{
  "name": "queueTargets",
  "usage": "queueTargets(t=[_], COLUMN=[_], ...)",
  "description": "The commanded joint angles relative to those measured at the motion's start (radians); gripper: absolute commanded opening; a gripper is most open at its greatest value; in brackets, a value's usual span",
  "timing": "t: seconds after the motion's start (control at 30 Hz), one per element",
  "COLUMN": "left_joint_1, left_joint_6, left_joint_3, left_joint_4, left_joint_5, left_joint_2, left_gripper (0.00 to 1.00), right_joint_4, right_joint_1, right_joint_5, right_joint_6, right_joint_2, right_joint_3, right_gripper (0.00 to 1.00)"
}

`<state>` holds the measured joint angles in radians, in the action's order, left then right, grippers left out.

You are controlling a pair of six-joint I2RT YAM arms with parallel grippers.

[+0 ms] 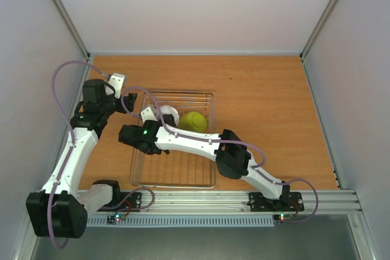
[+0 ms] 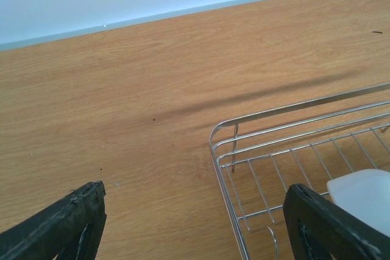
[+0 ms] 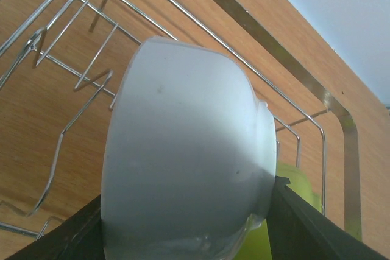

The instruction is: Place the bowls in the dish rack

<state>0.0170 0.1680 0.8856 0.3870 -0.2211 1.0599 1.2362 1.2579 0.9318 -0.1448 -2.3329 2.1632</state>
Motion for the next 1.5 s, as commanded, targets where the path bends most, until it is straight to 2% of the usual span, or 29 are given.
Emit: queueTargets(t=[0.0, 0.13, 0.27, 0.4, 0.57, 0.73, 0.9, 1.03, 1.13, 1.3, 1.47], left_joint_1=[-0.005, -0.005, -0.005, -0.005, -0.005, -0.005, -0.005, -0.005, -0.005, 0.004, 0.154], left_joint_6=[-0.004, -0.005, -0.004, -0.001, -0.001, -0.001, -0.001, 0.004, 0.010, 0.015, 0.038], left_joint_3=[-0.004, -0.005, -0.007, -0.008, -0.008, -0.008, -0.008, 0.005, 0.041, 0.094, 0.140], left_joint_4=[-0.050, -0.049, -0.047, -0.048, -0.050, -0.047, -0.043, -0.026, 0.034, 0.098, 0.143], left_joint_5=[-0.016, -0.017, -0.018, -0.016, -0.015, -0.012, -0.017, -0.077, -0.158, -0.275, -0.255], left_joint_2=[0.000, -0.003, -0.009, -0.013, -0.010, -0.010, -0.018, -0.015, 0.025, 0.089, 0.097], left_gripper=[0.80, 0.80, 0.80, 0.80, 0.80, 0.80, 0.80, 0.79, 0.73, 0.62, 0.59], right_joint_4=[0.046, 0.054, 0.047, 0.039, 0.004, -0.088, -0.198, -0.272, -0.343, -0.368, -0.246], right_joint_1=[0.030, 0.031, 0.032, 0.039, 0.051, 0.079, 0.106, 0.122, 0.119, 0.051, -0.073], right_joint_5=[-0.042, -0.069, -0.087, -0.088, -0.093, -0.120, -0.139, -0.127, -0.121, -0.153, -0.152], right_joint_6=[-0.032, -0.021, 0.002, 0.008, 0.037, 0.098, 0.128, 0.113, 0.071, -0.048, -0.087], right_joint_2=[-0.061, -0.112, -0.141, -0.142, -0.124, -0.049, 0.102, 0.283, 0.472, 0.723, 0.837], right_joint_3=[0.078, 0.132, 0.152, 0.149, 0.130, 0.054, -0.097, -0.298, -0.478, -0.738, -0.819], right_gripper=[0.07, 0.14, 0.28, 0.62, 0.97, 0.99, 0.99, 0.99, 0.99, 0.99, 0.98])
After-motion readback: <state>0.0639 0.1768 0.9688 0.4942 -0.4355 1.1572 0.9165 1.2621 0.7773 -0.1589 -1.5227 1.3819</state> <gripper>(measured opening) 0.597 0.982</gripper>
